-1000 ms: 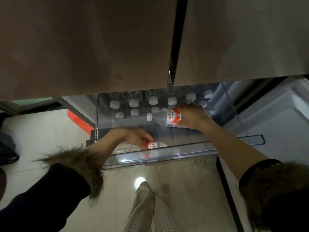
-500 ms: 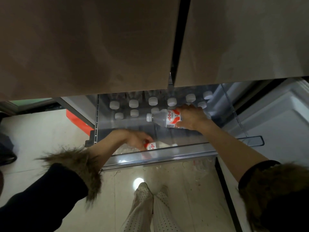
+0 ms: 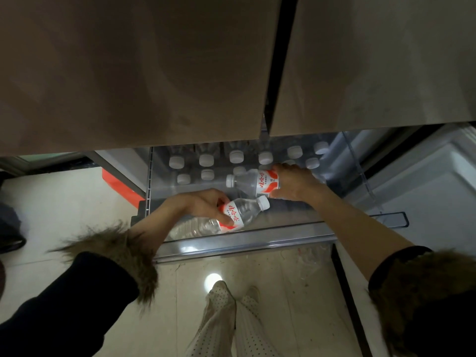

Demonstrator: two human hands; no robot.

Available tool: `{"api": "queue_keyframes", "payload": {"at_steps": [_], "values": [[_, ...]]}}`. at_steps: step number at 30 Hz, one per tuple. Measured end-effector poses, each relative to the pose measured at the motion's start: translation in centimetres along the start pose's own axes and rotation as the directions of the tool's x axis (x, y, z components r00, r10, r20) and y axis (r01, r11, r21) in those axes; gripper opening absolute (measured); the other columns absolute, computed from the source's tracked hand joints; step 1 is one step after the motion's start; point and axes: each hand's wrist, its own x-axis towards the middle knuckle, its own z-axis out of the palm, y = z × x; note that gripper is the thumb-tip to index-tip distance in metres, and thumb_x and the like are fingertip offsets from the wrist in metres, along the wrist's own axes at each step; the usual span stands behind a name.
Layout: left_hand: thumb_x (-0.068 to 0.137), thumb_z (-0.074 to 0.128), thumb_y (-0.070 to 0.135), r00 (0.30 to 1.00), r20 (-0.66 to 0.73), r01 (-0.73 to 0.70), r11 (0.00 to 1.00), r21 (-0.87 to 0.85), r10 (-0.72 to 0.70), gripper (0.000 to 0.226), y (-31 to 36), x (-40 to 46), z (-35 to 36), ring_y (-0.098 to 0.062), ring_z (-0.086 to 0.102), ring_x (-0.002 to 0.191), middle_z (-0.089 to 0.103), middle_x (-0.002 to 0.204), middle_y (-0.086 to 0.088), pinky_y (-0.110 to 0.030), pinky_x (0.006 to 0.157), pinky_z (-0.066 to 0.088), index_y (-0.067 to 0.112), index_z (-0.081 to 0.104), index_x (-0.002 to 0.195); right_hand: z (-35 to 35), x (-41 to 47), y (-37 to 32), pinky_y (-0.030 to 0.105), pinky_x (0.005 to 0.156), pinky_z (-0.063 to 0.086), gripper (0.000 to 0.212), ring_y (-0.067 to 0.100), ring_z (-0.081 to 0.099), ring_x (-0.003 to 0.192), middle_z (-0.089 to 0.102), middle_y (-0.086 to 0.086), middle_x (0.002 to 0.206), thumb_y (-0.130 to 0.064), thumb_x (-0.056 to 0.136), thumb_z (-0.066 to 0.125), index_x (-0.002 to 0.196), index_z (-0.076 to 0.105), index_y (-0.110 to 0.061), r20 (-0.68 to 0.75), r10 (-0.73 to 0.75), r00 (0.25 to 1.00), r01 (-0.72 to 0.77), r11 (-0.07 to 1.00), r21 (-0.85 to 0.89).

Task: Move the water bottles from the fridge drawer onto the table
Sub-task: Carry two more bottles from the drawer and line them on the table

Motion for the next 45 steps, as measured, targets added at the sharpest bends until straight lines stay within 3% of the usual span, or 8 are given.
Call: {"api": "queue_keyframes", "payload": {"at_steps": [6,11,18,23,27,30,38,45], "values": [[0.074,0.074,0.033,0.999,0.039,0.021,0.995,0.093,-0.025,0.055,1.1,0.4,1.0,-0.019,0.057,0.105,0.059,0.114,0.0,-0.034,0.096,0.047,0.017,0.049,0.121,0.0,-0.3,-0.4,0.045,0.102,0.038,0.073,0.03,0.048,0.119,0.048,0.01,0.131,-0.045,0.076,0.068,0.135,0.032,-0.019,0.008,-0.042,0.999,0.043,0.999,-0.034],[0.074,0.074,0.029,0.999,0.03,0.01,0.995,0.1,-0.013,0.051,1.3,0.0,0.9,-0.019,0.057,0.103,0.061,0.113,-0.002,-0.032,0.095,0.048,0.015,0.053,0.118,-0.8,-0.6,-1.0,0.039,0.09,0.048,0.053,0.026,0.058,0.103,0.06,0.008,0.115,-0.039,0.077,0.068,0.12,0.047,-0.017,-0.049,-0.056,0.997,0.053,0.997,-0.051],[0.068,0.079,0.025,0.989,-0.122,-0.073,0.996,0.054,0.08,0.052,1.7,-2.7,0.3,-0.018,0.059,0.1,0.061,0.109,0.001,-0.034,0.091,0.051,0.018,0.054,0.112,-2.5,-3.6,-1.0,0.032,0.075,0.043,0.041,0.025,0.059,0.092,0.062,0.006,0.106,-0.04,0.08,0.065,0.11,0.047,-0.018,-0.12,0.05,0.992,-0.037,0.993,0.108],[0.065,0.081,0.024,0.95,-0.28,-0.104,0.986,0.132,0.138,0.061,1.9,-4.5,-0.2,-0.016,0.057,0.095,0.058,0.106,0.001,-0.028,0.083,0.051,0.015,0.05,0.117,-3.7,-5.5,-1.0,0.031,0.076,0.038,0.054,0.026,0.056,0.099,0.058,0.006,0.111,-0.045,0.08,0.067,0.118,0.043,-0.017,-0.114,0.072,0.991,-0.052,0.984,0.171],[0.063,0.082,0.027,0.793,-0.54,-0.224,0.959,0.174,0.283,0.058,1.5,-10.0,0.0,-0.013,0.059,0.093,0.06,0.102,0.004,-0.021,0.076,0.045,0.016,0.054,0.113,-4.8,-10.7,-3.0,0.044,0.081,0.051,0.057,0.029,0.06,0.099,0.059,0.009,0.109,-0.042,0.074,0.073,0.116,0.045,-0.013,-0.363,0.07,0.929,0.008,0.978,0.209],[0.067,0.081,0.021,0.726,-0.622,-0.257,0.954,0.152,0.294,0.068,2.0,-11.0,0.0,-0.008,0.047,0.097,0.048,0.107,0.005,-0.018,0.08,0.036,0.01,0.045,0.123,-5.1,-11.7,-3.4,0.046,0.083,0.052,0.06,0.027,0.06,0.101,0.056,0.009,0.116,-0.03,0.073,0.077,0.121,0.045,-0.011,-0.406,0.036,0.913,0.063,0.972,0.228],[0.065,0.082,0.021,0.447,-0.805,-0.342,0.906,0.249,0.39,0.069,4.4,-15.5,2.1,-0.006,0.047,0.103,0.048,0.117,0.002,-0.004,0.081,0.034,0.016,0.043,0.121,-5.6,-16.0,-5.4,0.029,0.084,0.049,0.062,0.009,0.051,0.097,0.05,0.001,0.121,-0.026,0.073,0.078,0.123,0.045,-0.014,-0.631,-0.088,0.77,0.31,0.917,0.25],[0.066,0.08,0.021,0.18,-0.967,-0.413,0.906,0.093,0.182,0.071,8.3,-22.6,7.1,0.003,0.05,0.1,0.046,0.116,0.01,-0.003,0.081,0.041,0.024,0.037,0.122,-7.9,-21.1,-8.4,0.004,0.076,0.042,0.064,0.005,0.052,0.097,0.053,-0.005,0.11,-0.033,0.068,0.08,0.12,0.05,-0.012,-0.798,-0.12,0.59,0.575,0.756,0.311]]}}
